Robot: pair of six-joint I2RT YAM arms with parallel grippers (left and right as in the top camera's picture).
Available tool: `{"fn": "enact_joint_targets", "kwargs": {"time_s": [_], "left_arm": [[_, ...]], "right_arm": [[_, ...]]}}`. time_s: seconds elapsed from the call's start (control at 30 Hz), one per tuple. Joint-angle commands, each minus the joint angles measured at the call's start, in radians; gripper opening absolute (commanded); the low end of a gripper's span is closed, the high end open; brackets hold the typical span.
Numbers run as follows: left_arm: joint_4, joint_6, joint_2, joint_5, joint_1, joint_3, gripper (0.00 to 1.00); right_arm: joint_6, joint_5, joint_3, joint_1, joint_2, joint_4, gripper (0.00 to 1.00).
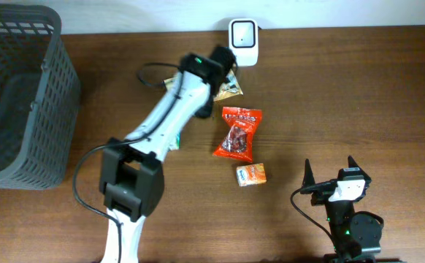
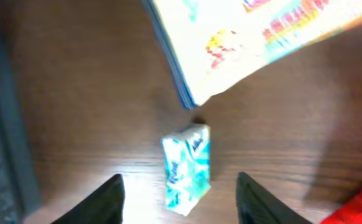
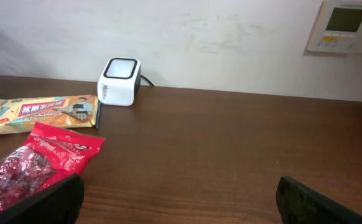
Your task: Scan the item barcode
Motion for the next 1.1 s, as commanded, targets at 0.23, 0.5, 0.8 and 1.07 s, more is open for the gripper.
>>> {"fn": "enact_joint_targets", "kwargs": {"time_s": [0.23, 0.5, 0.8, 1.07], "left_arm": [[-0.101, -0.009, -0.016, 0.04, 0.124, -0.011, 0.71], [-0.026, 0.003, -0.016, 0.079, 0.162, -0.176, 0.75], [0.098, 0.007, -0.016, 0.135, 0.164, -0.337, 0.66], [0.153, 0.007, -0.016, 0.287, 0.161, -0.337, 0.16]], "right_arm": [[0.0, 0.005, -0.008, -0.006, -0.006, -0.004, 0.98], [0.0, 0.005, -0.008, -0.006, -0.006, -0.004, 0.98], [0.0, 0.005, -0.008, -0.006, -0.006, -0.004, 0.98], [0.0, 0.005, -0.008, -0.006, -0.006, -0.004, 0.98]]}}
